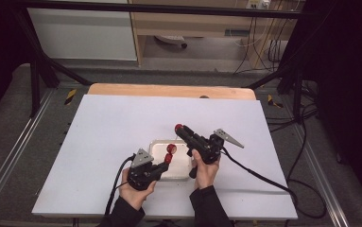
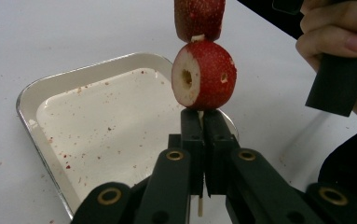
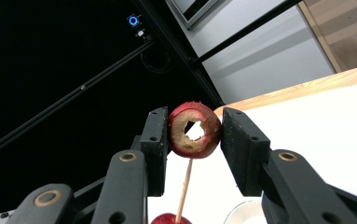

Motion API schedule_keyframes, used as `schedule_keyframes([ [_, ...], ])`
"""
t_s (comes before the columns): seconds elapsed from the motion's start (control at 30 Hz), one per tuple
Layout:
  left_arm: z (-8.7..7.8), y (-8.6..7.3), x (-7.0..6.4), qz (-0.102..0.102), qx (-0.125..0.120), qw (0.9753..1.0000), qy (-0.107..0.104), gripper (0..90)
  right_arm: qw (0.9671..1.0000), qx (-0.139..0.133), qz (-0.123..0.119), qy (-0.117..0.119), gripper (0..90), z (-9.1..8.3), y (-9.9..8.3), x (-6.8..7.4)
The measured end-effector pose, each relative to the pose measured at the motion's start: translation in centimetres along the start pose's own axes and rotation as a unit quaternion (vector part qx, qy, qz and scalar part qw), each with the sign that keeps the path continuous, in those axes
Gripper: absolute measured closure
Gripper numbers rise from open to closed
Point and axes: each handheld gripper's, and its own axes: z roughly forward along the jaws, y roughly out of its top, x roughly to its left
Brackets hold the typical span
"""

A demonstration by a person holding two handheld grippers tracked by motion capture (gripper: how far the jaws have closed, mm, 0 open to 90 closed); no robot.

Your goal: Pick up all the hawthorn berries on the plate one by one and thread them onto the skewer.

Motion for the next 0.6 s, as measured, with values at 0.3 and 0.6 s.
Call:
schedule_keyframes([
  [0.3,0.3,0.6,-0.2,-0.013,-0.018,0.9997,0.006,88.0,1.0000,0.005,0.006,0.005,63.0,0.0,-0.8,0.2],
  [0.6,0.8,0.9,0.0,-0.013,-0.015,0.9998,0.009,88.0,0.9997,0.021,0.004,0.008,63.1,-0.2,-1.6,0.4],
])
